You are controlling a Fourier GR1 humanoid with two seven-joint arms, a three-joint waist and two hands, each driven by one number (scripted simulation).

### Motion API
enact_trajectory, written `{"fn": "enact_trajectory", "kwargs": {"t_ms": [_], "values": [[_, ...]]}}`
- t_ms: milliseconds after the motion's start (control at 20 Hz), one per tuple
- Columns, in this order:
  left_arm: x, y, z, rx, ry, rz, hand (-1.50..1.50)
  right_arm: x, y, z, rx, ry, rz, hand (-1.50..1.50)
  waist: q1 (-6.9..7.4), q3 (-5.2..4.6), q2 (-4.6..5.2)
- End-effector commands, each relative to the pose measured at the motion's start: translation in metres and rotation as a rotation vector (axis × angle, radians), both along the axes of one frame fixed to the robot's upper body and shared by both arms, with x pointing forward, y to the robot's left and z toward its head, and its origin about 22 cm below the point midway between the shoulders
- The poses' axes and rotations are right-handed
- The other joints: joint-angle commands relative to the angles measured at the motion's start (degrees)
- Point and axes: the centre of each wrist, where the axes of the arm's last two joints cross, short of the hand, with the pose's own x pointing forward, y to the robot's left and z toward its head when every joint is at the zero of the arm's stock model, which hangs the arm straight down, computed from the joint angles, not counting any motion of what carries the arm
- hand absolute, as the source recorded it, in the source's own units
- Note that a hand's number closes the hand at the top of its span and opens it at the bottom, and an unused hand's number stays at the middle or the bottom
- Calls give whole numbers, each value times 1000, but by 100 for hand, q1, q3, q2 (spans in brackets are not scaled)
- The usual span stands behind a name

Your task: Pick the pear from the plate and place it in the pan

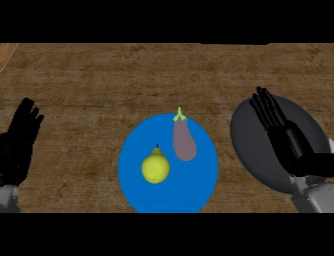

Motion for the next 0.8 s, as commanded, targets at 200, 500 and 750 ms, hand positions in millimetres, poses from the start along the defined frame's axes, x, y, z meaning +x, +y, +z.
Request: {"fn": "enact_trajectory", "kwargs": {"t_ms": [200,500,750], "values": [[17,-72,10,-89,-11,-380,0,42,113,40,-366,64,359,150,451,-50,96],[6,-97,-19,-190,90,-492,0,57,180,39,-687,-134,254,-150,260,-10,31],[20,-90,-8,-211,90,-490,0,78,227,63,-784,-159,433,-150,101,-2,-7]]}}
